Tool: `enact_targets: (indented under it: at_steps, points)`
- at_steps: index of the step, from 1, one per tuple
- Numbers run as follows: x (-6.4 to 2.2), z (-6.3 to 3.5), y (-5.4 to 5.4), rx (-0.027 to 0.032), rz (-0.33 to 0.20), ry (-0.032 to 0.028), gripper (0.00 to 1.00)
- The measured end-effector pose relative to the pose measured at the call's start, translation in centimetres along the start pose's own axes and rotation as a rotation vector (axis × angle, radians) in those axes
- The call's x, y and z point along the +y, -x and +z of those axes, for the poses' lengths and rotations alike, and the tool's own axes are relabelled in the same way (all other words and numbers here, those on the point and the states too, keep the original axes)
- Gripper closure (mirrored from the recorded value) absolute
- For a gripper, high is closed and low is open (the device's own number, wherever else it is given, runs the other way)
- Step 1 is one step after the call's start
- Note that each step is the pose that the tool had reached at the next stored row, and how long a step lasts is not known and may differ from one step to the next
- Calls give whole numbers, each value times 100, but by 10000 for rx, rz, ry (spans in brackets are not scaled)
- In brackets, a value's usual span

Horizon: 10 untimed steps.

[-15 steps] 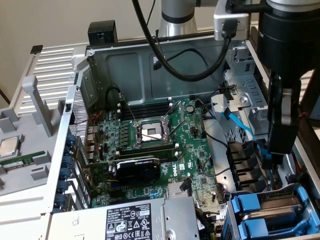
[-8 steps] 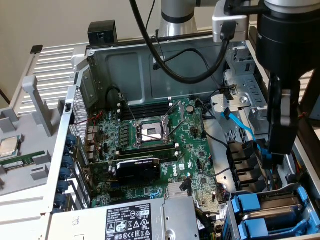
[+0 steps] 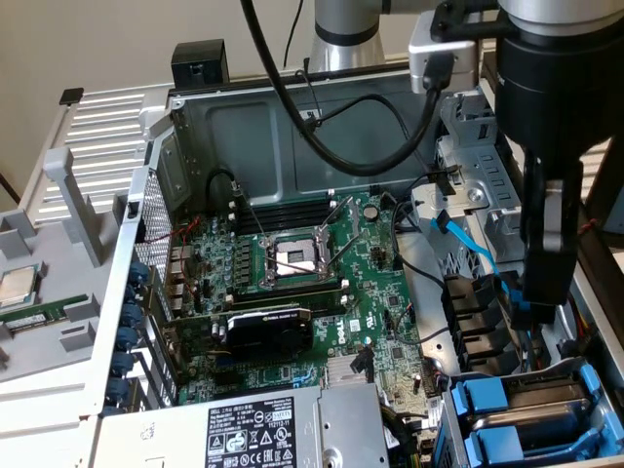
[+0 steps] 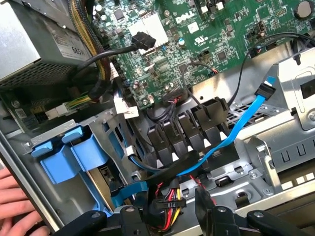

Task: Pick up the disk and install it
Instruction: 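Insert the first disk wire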

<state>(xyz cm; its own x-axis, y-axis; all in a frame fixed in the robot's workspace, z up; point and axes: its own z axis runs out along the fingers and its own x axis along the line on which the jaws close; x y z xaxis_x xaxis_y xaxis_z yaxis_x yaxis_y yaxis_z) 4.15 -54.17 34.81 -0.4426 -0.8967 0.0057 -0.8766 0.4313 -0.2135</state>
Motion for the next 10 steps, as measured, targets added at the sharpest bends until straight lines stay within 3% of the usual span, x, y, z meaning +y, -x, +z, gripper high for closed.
enact_targets:
  at_steps: [2, 4, 10]
  points:
    - [11, 5, -5, -30, 32, -83, 49]
    - [24, 12, -10, -43, 68, -127, 49]
    - [61, 25, -27, -41, 172, -180, 49]
